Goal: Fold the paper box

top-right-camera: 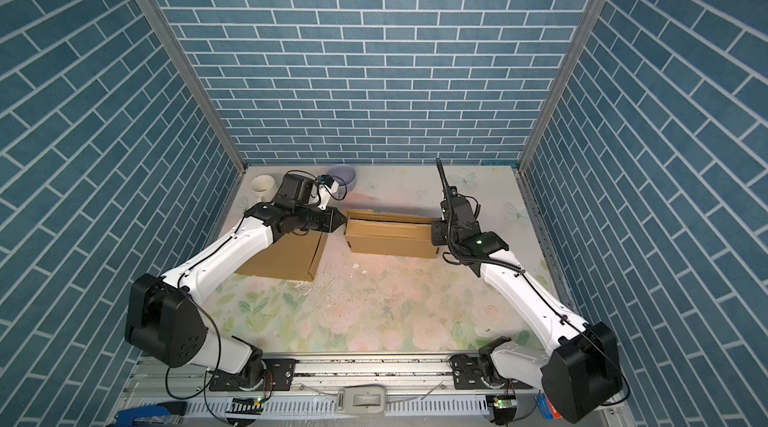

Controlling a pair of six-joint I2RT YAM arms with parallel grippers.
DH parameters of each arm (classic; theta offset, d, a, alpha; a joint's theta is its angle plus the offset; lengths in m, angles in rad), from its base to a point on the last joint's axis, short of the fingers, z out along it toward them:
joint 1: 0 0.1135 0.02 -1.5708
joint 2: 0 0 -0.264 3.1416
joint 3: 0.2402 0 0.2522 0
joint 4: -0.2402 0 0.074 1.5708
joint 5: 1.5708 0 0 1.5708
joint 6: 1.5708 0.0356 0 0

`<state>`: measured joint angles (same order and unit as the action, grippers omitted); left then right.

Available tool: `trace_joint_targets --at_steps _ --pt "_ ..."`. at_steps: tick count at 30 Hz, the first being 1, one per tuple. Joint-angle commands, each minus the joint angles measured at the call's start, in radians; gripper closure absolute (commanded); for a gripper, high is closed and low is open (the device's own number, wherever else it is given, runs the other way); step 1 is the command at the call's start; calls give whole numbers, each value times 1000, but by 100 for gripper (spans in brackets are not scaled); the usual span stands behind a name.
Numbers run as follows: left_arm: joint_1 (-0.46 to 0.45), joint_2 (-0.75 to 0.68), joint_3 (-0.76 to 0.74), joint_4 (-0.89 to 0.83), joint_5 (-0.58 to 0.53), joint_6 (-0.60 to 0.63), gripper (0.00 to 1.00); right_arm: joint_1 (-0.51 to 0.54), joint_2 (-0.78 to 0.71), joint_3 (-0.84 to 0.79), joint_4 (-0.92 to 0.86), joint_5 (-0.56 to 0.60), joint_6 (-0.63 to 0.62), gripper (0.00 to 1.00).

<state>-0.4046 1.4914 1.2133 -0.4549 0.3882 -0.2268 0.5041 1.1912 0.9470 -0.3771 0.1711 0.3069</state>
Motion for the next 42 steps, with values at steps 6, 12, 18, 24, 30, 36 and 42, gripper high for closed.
trace_joint_targets --at_steps 6,12,18,24,30,36,42 --pt "1 -7 24 -11 9 6 90 5 -8 -32 11 8 -3 100" --pt "1 8 0 7 31 -10 98 5 -9 -33 11 8 0 100" --pt "1 -9 -11 53 76 -73 100 5 -6 -30 13 8 0 100" --pt "3 -2 31 17 103 -98 100 4 -4 -33 13 9 2 100" --pt "7 11 28 1 117 -98 100 5 -8 -37 14 11 1 100" --pt "6 25 -47 42 107 -110 100 5 -5 -38 16 10 -1 100" --pt "7 23 -94 67 80 -108 100 5 -2 -33 18 9 -2 100"
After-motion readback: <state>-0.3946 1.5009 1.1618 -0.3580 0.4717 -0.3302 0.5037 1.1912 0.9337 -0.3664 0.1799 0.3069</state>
